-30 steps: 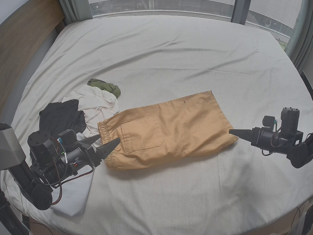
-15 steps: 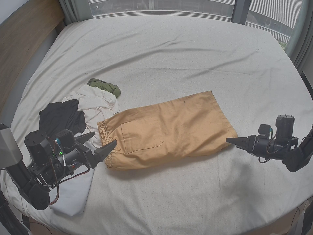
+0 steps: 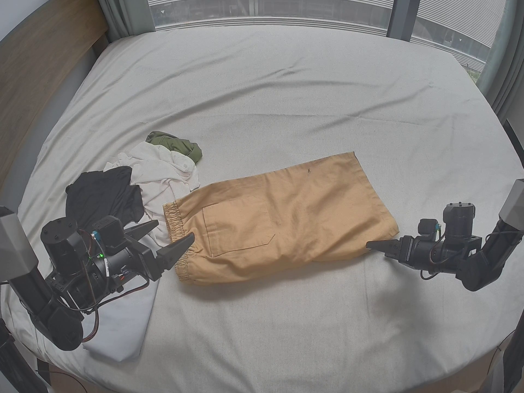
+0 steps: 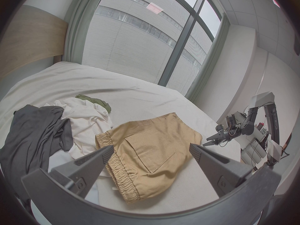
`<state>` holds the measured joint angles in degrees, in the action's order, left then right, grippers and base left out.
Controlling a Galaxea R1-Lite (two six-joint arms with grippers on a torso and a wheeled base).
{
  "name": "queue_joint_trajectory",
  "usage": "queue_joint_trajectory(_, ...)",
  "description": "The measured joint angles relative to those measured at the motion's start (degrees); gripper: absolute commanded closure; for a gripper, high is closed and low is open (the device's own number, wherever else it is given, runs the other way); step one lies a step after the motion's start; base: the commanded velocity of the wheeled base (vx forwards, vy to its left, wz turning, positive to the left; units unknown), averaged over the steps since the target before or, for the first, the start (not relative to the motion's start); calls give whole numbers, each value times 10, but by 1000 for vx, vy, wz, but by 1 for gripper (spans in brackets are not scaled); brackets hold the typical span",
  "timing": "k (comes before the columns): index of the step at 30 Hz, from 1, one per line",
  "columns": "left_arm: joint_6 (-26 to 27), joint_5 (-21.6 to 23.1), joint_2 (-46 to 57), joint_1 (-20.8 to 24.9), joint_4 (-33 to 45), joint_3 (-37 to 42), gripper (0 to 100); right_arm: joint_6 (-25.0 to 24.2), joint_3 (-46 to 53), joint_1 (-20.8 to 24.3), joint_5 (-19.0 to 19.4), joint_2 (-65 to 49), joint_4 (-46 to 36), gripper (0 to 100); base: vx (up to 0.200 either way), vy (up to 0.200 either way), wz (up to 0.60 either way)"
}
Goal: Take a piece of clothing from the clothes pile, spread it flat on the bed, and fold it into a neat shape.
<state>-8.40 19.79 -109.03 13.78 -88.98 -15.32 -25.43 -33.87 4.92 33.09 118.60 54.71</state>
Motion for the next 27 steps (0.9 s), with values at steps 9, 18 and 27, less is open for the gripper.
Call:
queue_joint_trajectory(9, 0, 1, -1, -10, 0, -2, 0, -39, -14, 14, -34, 50, 98, 0, 0, 0, 0)
queue_joint_trajectory(18, -1, 2, -1, -12, 0, -3, 0, -104, -31, 24, -52, 113, 232, 0, 0, 0, 0)
queue_joint_trajectory(27, -1, 2, -1, -13, 0, -4, 0, -119, -40, 37, -60, 142, 282, 0, 0, 0, 0)
